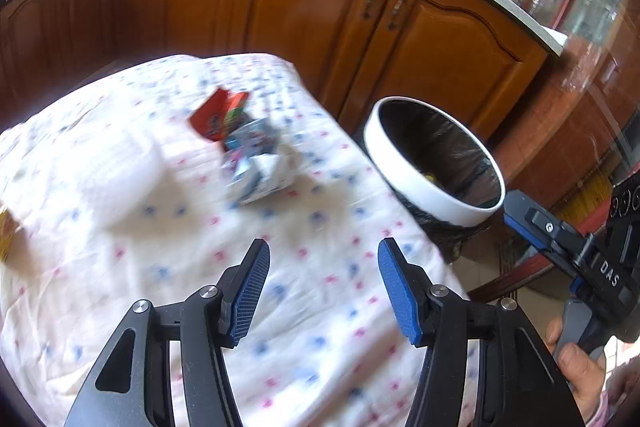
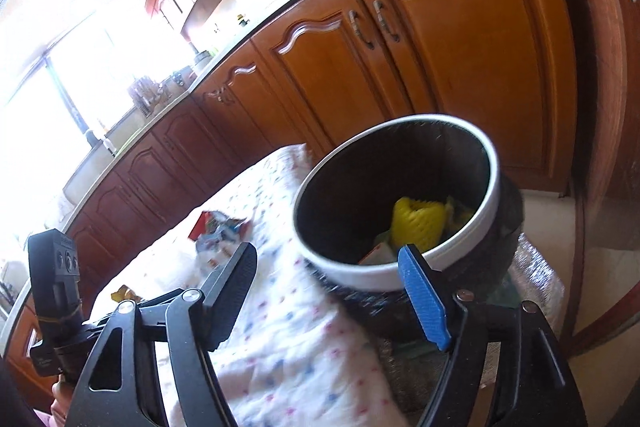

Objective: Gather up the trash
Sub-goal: 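Grasp the yellow wrapper with the left tool while the right tool grasps the white foam net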

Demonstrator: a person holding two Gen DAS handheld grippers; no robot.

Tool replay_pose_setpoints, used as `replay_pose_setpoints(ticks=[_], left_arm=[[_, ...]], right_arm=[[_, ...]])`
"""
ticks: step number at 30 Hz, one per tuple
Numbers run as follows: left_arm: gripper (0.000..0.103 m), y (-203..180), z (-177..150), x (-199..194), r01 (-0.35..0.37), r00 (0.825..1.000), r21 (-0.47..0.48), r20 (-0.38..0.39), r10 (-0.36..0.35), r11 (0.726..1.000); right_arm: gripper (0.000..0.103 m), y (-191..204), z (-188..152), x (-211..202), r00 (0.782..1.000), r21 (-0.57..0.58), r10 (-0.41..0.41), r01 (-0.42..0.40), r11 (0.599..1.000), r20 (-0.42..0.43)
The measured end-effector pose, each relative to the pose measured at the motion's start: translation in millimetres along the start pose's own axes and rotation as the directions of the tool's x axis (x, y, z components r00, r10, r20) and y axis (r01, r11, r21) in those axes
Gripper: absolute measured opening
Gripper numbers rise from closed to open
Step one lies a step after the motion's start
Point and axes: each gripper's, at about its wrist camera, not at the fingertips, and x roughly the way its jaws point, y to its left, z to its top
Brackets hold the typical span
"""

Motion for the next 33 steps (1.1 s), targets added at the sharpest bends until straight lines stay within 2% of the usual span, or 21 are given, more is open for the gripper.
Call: replay_pose_setpoints(ticks=[7,18,24,33], left_arm=[[0.056,36.2,-18.4,-36.1,-0.037,0.999,-0.073,0.017,0.038,0.997],[0.056,89.4,-37.0,-75.5,-0.107,0.992,-0.167,0.049,0.117,0.98],[0.056,118.6,-42.1,-97.0,-0.149,0.983,-0.234,0.07,0.169,0.961],[0.056,157.8,-42.0,-125.5,-0.208,0.962,-0.312,0.107,0.252,0.927]], right_arm=[[0.075,40.0,-27.6,11.9,0.997,-0.052,0.051,-0.054,0.997,-0.06],[0.075,84.5,-48.7,32.7,0.989,-0.11,0.089,-0.102,0.989,-0.117],[0.075,102.5,-52.1,42.0,0.985,-0.132,0.102,-0.12,0.984,-0.136],[0.075,154.0,-53.5,72.2,0.969,-0.2,0.167,-0.204,0.958,-0.184]])
